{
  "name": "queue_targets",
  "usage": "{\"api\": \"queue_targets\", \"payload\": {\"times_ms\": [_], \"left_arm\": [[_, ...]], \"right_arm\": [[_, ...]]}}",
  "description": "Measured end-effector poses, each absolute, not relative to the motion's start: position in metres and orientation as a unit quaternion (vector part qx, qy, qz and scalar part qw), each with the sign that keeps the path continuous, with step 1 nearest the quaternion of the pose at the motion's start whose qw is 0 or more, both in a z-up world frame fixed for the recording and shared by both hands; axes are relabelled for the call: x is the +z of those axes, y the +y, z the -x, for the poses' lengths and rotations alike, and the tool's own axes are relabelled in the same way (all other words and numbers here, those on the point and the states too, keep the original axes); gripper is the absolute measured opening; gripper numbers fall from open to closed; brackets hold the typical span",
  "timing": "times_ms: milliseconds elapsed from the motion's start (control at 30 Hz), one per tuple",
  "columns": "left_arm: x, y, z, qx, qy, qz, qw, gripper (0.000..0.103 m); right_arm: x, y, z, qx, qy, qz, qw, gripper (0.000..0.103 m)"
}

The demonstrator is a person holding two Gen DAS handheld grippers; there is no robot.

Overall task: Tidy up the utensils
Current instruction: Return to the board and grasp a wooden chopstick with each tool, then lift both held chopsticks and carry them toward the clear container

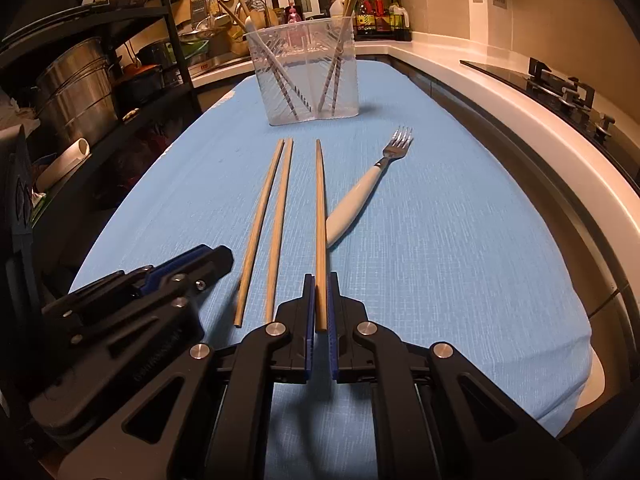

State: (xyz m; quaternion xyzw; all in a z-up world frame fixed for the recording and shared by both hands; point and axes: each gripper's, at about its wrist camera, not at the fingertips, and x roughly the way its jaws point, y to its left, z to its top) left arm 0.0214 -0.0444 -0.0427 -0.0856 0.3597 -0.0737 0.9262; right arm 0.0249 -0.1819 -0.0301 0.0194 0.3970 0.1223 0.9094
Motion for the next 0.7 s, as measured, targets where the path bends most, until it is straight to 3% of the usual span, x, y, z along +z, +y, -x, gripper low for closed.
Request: {"api": "queue_targets", "payload": {"times_ms": [400, 467, 533, 700], "left_arm": [[-0.051, -0.059, -0.026, -0.067, 0.372, 0.049, 0.925, 0.016], [-0.05, -0.062, -0.026, -0.054, 0.37, 0.028, 0.927, 0.014], [-0.05, -0.057, -0.023, -0.033, 0.37, 0.02, 0.928, 0.006], [-0.05, -0.023, -0.012, 0.026, 0.368, 0.052, 0.928, 0.006]], "right_arm": [[-0.031, -0.194, -0.026, 0.107, 0.398, -0.035, 0.91, 0.006], [-0.032, -0.192, -0.026, 0.107, 0.399, -0.031, 0.91, 0.006], [-0.032, -0.189, -0.027, 0.11, 0.399, -0.026, 0.91, 0.006], [-0.036, -0.184, -0.028, 0.113, 0.401, -0.02, 0.909, 0.006]]}}
